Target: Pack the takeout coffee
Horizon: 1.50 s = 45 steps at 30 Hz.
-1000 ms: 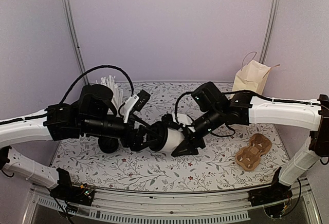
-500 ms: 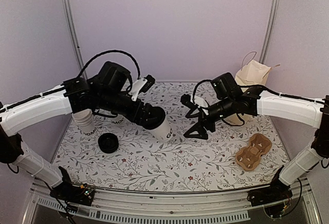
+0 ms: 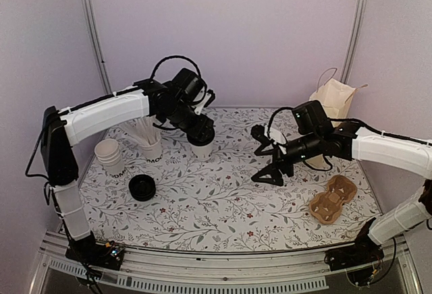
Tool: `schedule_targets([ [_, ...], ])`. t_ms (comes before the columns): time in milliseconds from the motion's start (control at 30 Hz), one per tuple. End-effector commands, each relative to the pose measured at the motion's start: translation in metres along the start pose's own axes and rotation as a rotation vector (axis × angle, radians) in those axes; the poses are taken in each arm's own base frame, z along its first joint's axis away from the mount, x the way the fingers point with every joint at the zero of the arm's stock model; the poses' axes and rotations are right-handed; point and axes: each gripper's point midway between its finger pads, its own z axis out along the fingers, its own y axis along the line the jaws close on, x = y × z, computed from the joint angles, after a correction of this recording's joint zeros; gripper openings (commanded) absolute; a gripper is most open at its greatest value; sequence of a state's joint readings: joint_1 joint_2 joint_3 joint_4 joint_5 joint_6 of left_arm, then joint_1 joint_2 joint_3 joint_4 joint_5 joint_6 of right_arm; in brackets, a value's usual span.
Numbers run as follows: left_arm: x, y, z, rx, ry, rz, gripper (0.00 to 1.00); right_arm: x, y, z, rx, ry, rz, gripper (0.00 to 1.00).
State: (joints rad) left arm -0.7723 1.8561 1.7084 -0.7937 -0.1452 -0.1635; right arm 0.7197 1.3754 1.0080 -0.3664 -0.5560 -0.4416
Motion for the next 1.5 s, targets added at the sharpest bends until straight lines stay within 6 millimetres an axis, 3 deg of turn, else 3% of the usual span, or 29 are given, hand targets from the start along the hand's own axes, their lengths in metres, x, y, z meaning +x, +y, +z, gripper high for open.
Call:
schedule_targets([
  [0, -0.009, 0.035, 0.033, -0.073, 0.054, -0.016, 0.71, -0.004, 0.003, -0.002, -0.006, -0.030, -0.006, 0.99],
  [200, -0.030, 0.048, 0.069, -0.029, 0.054, -0.047, 0.71, 0.001, 0.003, 0.000, -0.005, -0.031, -0.011, 0.99],
  [433, -0.038, 0.051, 0.092, 0.002, 0.061, -0.052, 0.76, 0.004, 0.002, 0.000, 0.010, -0.035, -0.022, 0.99],
  [600, -0.040, 0.052, 0.096, -0.005, 0.070, -0.050, 0.86, 0.003, 0.001, 0.001, 0.012, -0.040, -0.026, 0.99],
  [767, -0.048, 0.055, 0.084, -0.016, 0.048, -0.050, 1.00, 0.002, 0.001, 0.000, 0.010, -0.044, -0.025, 0.99],
  [833, -0.054, 0.052, 0.071, -0.023, 0.033, -0.041, 1.00, 0.002, 0.000, -0.001, 0.017, -0.045, -0.027, 0.99],
  [933, -0.071, 0.041, 0.033, -0.065, -0.032, 0.006, 1.00, 0.003, -0.006, -0.006, 0.037, -0.051, -0.025, 0.99],
  [1067, -0.082, 0.023, -0.040, -0.124, -0.149, 0.029, 0.99, 0.006, -0.022, -0.019, 0.098, -0.070, -0.015, 0.99],
  [1167, -0.075, 0.010, -0.097, -0.115, -0.241, 0.018, 0.98, 0.009, -0.032, -0.028, 0.142, -0.081, -0.009, 0.99],
  [1300, -0.048, 0.050, -0.166, -0.190, -0.296, -0.148, 0.94, 0.012, -0.037, -0.034, 0.182, -0.085, -0.023, 0.99],
  [1467, 0.019, 0.110, -0.188, -0.305, -0.214, -0.343, 0.87, 0.023, -0.042, -0.031, 0.210, -0.056, -0.042, 0.99],
])
